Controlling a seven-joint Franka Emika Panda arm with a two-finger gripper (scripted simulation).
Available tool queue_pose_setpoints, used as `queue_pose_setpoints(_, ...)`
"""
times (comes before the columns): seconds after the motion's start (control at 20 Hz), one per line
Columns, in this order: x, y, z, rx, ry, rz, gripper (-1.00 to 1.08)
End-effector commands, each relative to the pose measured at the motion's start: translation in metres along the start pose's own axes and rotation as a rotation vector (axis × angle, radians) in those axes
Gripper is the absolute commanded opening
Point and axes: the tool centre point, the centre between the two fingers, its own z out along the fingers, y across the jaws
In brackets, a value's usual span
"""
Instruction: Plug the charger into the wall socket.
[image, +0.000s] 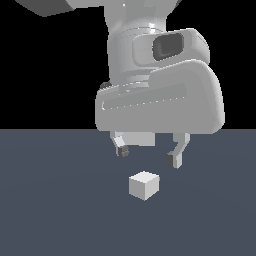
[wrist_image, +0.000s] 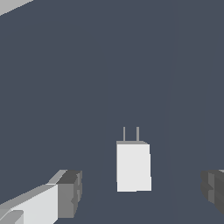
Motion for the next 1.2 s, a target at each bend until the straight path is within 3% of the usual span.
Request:
queue_pose_setpoints(0.0,-0.001,0.0,0.006,-0.001,-0.001,0.0,1.0)
queue_pose_setpoints(0.7,-0.006,0.0,0.046,0.0,-0.001,-0.002,1.0)
queue_pose_setpoints(0.75,-0.006,0.0,0.046,0.0,-0.001,-0.002,-1.0)
queue_pose_setpoints(1.15,-0.006,0.0,0.046,0.0,-0.001,-0.002,-1.0)
